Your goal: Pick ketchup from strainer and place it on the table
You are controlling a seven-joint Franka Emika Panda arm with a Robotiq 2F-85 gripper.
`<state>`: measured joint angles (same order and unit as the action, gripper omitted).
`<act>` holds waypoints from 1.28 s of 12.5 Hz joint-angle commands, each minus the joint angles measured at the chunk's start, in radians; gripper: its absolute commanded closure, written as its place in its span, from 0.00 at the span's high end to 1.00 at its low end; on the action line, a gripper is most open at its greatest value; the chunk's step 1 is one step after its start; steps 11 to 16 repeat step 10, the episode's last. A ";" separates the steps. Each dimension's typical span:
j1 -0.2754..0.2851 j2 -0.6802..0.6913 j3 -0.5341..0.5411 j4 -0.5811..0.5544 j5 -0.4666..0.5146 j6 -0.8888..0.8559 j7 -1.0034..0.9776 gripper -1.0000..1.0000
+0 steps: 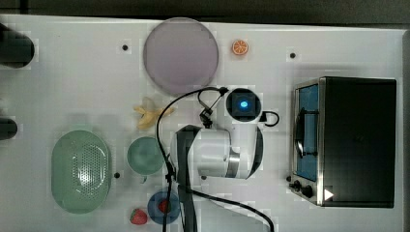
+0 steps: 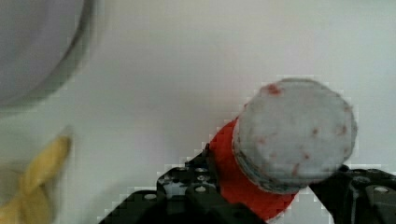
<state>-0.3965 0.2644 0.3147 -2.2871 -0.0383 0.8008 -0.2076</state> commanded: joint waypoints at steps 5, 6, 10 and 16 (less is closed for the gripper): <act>0.006 -0.019 0.000 0.012 -0.083 0.066 -0.026 1.00; 0.006 -0.047 0.009 0.027 -0.076 0.066 -0.017 1.00; 0.007 -0.165 0.039 0.127 0.002 -0.066 0.056 1.00; 0.007 -0.165 0.039 0.127 0.002 -0.066 0.056 1.00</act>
